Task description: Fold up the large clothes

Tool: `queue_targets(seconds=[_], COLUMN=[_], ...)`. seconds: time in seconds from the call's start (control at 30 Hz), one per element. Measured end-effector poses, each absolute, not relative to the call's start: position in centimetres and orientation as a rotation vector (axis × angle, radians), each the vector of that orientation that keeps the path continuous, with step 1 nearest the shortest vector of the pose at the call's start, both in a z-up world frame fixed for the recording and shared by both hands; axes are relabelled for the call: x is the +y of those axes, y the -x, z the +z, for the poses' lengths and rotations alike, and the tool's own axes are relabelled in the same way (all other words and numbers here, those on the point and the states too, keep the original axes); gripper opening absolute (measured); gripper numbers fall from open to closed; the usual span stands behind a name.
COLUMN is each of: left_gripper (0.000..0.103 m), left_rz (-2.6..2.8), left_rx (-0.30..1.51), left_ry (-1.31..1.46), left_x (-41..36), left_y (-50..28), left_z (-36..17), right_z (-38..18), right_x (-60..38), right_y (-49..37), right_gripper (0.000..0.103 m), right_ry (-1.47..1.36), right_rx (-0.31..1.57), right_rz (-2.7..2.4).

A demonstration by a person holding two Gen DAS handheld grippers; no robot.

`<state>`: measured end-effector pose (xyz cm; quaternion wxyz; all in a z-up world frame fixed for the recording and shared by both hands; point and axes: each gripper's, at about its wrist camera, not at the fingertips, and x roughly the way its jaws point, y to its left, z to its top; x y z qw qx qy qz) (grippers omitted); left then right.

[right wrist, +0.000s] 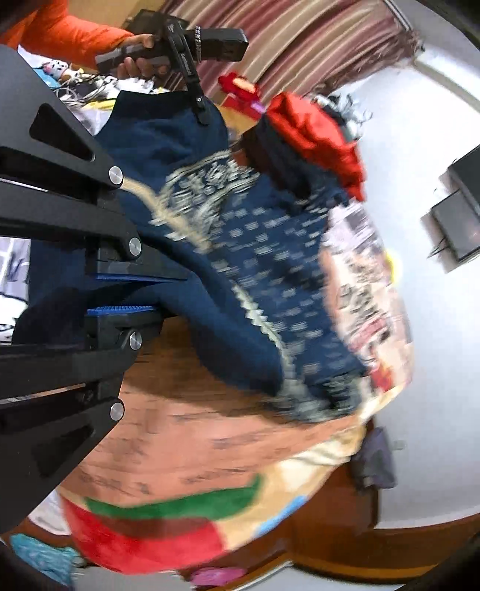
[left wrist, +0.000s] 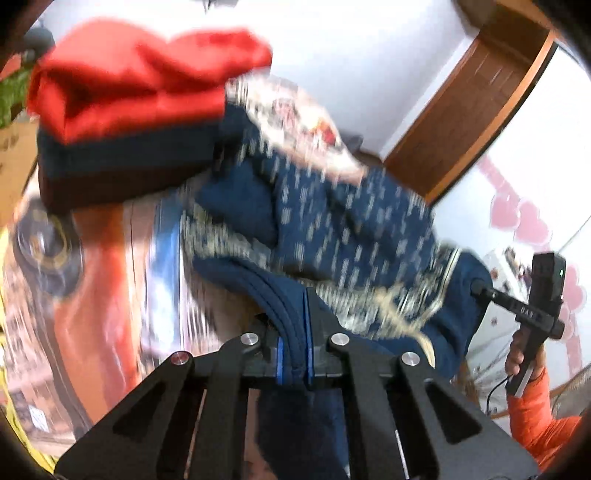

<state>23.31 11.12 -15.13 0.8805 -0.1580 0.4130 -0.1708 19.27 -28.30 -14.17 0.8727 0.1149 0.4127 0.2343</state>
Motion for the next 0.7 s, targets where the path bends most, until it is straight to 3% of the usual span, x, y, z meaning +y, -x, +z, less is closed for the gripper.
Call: queue_targets(seconds=[0.2, 0.57, 0.7], left_gripper=[0.007, 0.013, 0.014], left_rz=[-0.219, -0.079, -0.077], left_rx=[0.757, 0.992, 1.010], left_ry=[0.373, 0.331, 0.268], left_x=[13.4, 13.4, 12.4], left_y=[-27.6, -35.1, -35.1], left_z=[-13.0, -23.7, -24.8], right_z=[-10.8, -18.4, -18.8], right_x=[-30.9, -31.8, -32.3], right_y=[-22.8, -29.4, -29.6], right_gripper=[0.008, 0.009, 0.011], right_ry=[-0.267, -0.286, -0.320], right_rx=[0.741, 0.908, 0.924], right_rz=[0.399, 0.276, 0.292])
